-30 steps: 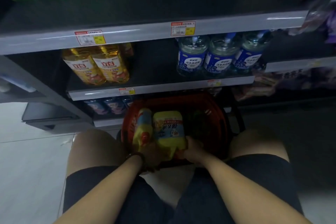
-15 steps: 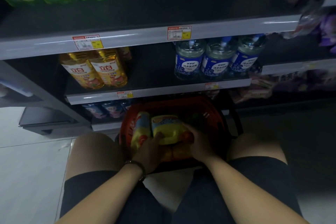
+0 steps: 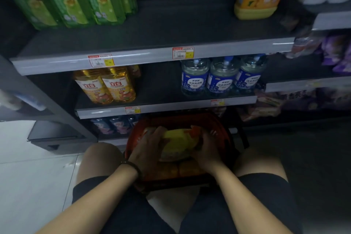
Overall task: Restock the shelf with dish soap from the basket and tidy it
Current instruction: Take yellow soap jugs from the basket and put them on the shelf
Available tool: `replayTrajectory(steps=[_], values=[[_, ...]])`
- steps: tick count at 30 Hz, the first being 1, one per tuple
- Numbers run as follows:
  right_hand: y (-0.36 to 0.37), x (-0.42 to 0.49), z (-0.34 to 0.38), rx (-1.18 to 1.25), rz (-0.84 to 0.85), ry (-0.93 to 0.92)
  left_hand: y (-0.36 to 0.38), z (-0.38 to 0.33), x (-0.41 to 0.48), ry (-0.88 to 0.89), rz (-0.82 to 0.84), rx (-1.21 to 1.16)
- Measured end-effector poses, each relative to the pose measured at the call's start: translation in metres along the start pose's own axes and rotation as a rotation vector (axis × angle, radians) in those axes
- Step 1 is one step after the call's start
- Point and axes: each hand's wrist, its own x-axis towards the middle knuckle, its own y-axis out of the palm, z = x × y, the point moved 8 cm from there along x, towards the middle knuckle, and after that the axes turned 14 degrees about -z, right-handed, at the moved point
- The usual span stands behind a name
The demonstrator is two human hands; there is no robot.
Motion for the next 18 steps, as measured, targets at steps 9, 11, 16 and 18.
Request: replayTrajectory(steps=[9, 11, 16, 18], values=[[-0.050, 0.002, 0.082, 0.130, 0.016, -0.149, -0.099, -0.089, 0.032, 0.211, -0.148, -0.101], [-0.068, 0.006, 0.110, 0.146, 0.040, -0.192, -0.126, -0.110, 0.038, 0.273, -0.193, -0.115], [-0.101, 0.005, 0.178, 0.206, 0.099, -0.260, -0.187, -0.154, 0.053, 0.237, -0.288, -0.213], [-0.120, -0.001, 0.204, 0.255, 0.058, -0.279, -0.207, -0.170, 0.058, 0.181, -0.290, -0.300]])
